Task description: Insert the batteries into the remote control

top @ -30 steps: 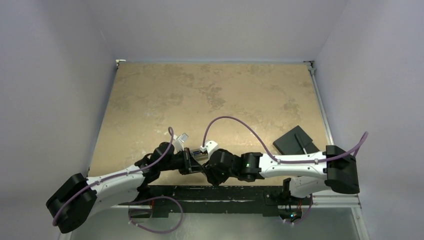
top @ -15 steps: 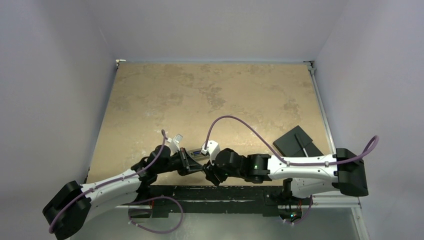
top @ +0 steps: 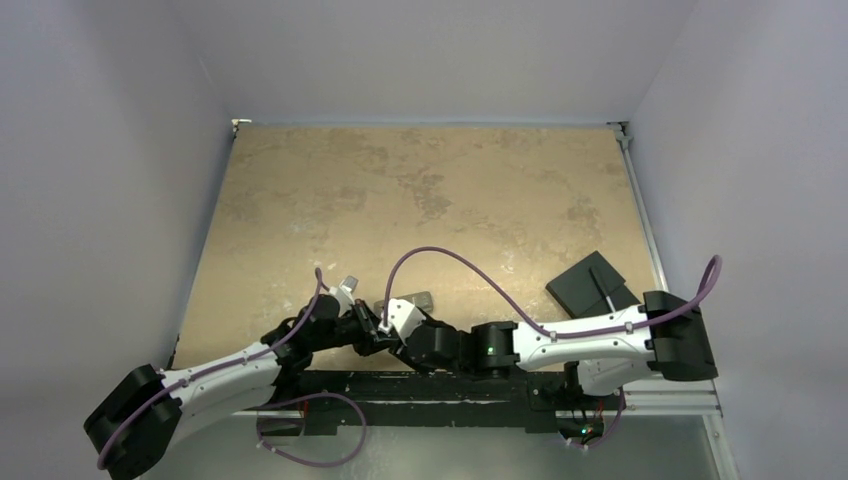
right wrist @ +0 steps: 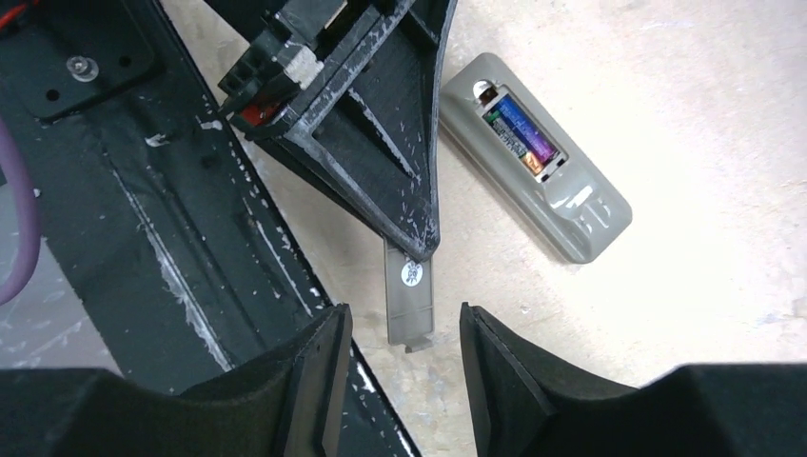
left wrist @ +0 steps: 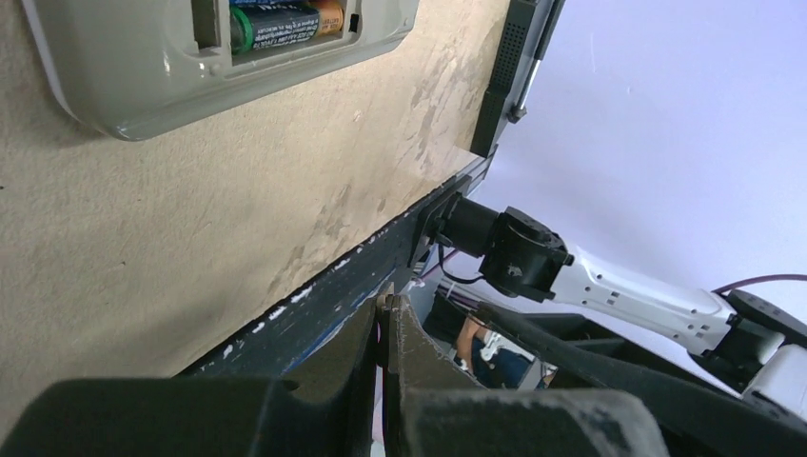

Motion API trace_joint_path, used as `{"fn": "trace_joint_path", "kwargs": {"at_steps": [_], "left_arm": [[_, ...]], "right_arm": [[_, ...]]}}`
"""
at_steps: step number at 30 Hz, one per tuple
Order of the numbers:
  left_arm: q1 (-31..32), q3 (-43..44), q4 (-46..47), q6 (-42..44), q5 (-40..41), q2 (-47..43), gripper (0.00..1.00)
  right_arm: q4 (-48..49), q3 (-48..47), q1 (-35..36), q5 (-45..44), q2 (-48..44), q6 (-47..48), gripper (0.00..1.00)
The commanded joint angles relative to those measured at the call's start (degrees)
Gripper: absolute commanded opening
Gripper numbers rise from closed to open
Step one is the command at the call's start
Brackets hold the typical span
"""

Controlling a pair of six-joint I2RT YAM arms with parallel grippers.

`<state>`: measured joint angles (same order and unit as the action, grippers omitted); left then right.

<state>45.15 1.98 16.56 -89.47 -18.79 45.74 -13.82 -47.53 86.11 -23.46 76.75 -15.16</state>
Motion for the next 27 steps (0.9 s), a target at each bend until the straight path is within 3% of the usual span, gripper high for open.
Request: {"fn": "trace_joint_path", "kwargs": {"at_steps": [1, 18, 27], "left_arm": [[0.16, -0.49, 1.24, -4.41, -0.28, -0.08, 0.00], [0.20, 0.00, -0.55, -6.94, -0.99, -1.44, 0.00], [0.21, 0.04, 0.61, -7.10, -1.64, -0.74, 0.00]], "right_arm": [[-2.39, -4.57, 2.70, -8.69, 2.40, 1.52, 0.53], [-9.68, -10.20, 5.00, -18.35, 14.01, 0.59, 0.47], [-9.61, -10.74, 5.47, -20.28, 15.35, 0.04, 0.35]]}}
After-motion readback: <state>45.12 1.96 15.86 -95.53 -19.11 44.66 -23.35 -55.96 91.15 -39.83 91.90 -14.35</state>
